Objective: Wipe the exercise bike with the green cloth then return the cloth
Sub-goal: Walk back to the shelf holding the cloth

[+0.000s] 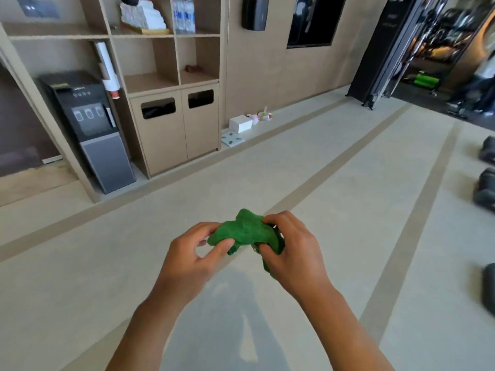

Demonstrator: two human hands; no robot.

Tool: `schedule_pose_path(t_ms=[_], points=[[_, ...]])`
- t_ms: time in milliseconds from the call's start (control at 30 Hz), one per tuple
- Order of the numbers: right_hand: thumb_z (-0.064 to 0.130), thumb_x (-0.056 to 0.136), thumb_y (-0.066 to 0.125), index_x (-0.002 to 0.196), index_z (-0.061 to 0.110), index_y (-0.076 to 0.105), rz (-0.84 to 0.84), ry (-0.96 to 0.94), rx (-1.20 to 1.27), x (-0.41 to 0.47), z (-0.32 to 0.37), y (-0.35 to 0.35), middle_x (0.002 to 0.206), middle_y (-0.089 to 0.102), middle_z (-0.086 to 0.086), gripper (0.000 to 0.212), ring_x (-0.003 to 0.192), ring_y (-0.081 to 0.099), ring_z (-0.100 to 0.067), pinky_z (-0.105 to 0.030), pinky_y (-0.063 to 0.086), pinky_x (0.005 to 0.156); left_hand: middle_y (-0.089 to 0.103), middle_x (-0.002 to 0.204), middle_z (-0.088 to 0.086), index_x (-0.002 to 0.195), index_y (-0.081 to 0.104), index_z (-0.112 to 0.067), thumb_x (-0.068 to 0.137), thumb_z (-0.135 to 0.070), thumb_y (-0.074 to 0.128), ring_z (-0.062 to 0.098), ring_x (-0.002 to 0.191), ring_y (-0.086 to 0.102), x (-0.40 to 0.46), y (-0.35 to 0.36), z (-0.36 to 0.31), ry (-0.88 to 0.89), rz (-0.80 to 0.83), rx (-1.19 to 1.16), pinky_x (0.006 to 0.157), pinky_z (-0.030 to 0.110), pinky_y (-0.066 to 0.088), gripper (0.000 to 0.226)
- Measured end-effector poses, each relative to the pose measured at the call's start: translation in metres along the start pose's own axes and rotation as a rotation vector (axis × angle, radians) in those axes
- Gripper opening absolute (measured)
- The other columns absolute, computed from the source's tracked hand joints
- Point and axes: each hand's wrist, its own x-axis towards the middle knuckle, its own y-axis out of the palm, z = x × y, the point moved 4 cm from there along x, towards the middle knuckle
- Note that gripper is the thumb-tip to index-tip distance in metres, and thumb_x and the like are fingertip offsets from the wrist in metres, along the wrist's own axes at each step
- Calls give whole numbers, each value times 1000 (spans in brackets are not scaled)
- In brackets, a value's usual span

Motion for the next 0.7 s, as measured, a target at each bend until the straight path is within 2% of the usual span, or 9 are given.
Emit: schedule_pose_path(t_ms=[133,233,300,433,533,700], points=[[28,84,79,112,38,60,22,-40,17,45,7,36,103,59,20,35,87,60,-4,-34,56,65,76,110,-20,109,73,-51,96,-33,67,6,108,70,36,-29,16,3,-48,1,99,36,53,23],[39,85,74,112,40,59,55,-65,33,70,15,61,104,59,21,31,90,59,-3,-31,55,66,77,107,-23,106,73,-58,95,-32,65,3,104,71,51,-50,25,4,-97,4,93,20,52,29],[44,86,75,111,40,58,73,-93,60,89,20,76,105,60,21,31,88,60,-4,-29,54,65,78,105,-23,103,75,-56,94,-29,66,4,102,72,62,-64,31,9,-146,11,88,11,50,30],[44,86,77,109,35,62,131,-129,116,128,22,106,102,62,19,30,88,62,-7,-31,54,66,78,104,-21,108,77,-39,96,-10,71,7,99,73,91,-85,47,56,-248,112,87,13,51,32],[51,81,66,110,28,65,171,-150,152,159,17,128,101,63,18,37,86,61,-8,-36,55,69,77,104,-20,110,80,-28,95,-12,70,7,98,73,116,-95,61,63,-312,180,85,16,52,24],[54,80,60,113,28,65,229,-202,183,227,-6,163,104,63,19,42,88,62,-8,-36,56,72,76,106,-23,113,79,-34,97,-9,72,7,101,72,178,-100,81,17,-363,250,85,12,50,30]])
